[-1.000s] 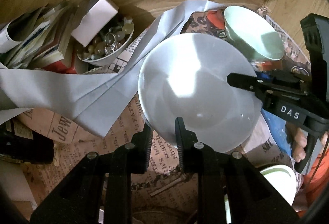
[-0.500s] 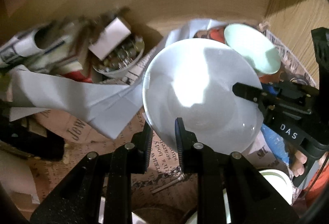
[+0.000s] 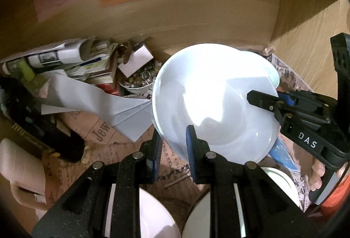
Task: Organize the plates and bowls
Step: 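Lift the white bowl with both tools and carry it over the stack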
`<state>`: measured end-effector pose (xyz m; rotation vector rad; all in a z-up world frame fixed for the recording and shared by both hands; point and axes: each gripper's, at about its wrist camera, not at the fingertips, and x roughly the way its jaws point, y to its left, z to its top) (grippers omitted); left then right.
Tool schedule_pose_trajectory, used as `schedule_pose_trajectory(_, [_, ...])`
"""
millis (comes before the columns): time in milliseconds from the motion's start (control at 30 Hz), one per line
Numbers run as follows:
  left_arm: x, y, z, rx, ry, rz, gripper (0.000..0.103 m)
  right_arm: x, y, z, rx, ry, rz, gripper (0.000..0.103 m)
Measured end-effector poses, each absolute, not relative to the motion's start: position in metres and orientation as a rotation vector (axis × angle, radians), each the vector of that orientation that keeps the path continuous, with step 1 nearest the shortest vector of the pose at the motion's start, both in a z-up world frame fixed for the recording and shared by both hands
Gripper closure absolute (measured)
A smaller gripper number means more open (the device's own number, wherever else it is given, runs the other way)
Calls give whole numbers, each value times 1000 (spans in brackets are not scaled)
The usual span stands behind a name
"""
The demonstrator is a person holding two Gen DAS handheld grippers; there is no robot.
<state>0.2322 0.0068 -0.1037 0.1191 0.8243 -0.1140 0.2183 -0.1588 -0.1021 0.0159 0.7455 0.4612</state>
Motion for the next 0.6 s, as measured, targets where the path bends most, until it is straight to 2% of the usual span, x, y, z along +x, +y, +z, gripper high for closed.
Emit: schedule_pose_trajectory(600, [169,55,-89,21,740,-86,82,177,-121,-83,-33,698,541,89])
